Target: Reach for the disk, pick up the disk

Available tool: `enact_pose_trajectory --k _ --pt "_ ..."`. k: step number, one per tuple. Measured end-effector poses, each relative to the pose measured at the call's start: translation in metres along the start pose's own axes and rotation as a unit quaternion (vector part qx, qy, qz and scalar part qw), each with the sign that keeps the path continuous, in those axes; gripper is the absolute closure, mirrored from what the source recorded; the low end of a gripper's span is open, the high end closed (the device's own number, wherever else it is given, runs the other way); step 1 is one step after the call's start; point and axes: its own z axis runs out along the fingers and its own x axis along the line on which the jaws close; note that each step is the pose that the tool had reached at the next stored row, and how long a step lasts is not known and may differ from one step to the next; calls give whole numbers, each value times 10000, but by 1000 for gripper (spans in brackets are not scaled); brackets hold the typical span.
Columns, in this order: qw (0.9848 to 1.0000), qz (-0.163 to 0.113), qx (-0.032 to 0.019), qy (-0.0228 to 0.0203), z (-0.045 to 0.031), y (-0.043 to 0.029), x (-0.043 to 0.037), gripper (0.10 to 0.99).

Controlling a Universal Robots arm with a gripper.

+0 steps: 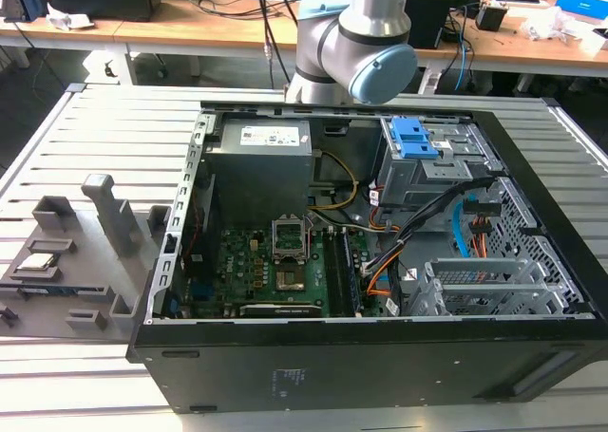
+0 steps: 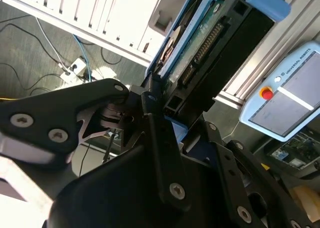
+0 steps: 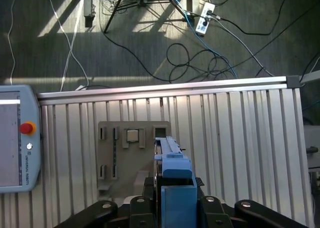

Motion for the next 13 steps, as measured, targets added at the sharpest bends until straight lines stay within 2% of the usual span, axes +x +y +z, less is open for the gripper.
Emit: enact_pose_trajectory --k 7,13 --pt "10000 0 -20 1 -204 3 -1 722" --pt "10000 0 -33 2 -340 5 -2 722"
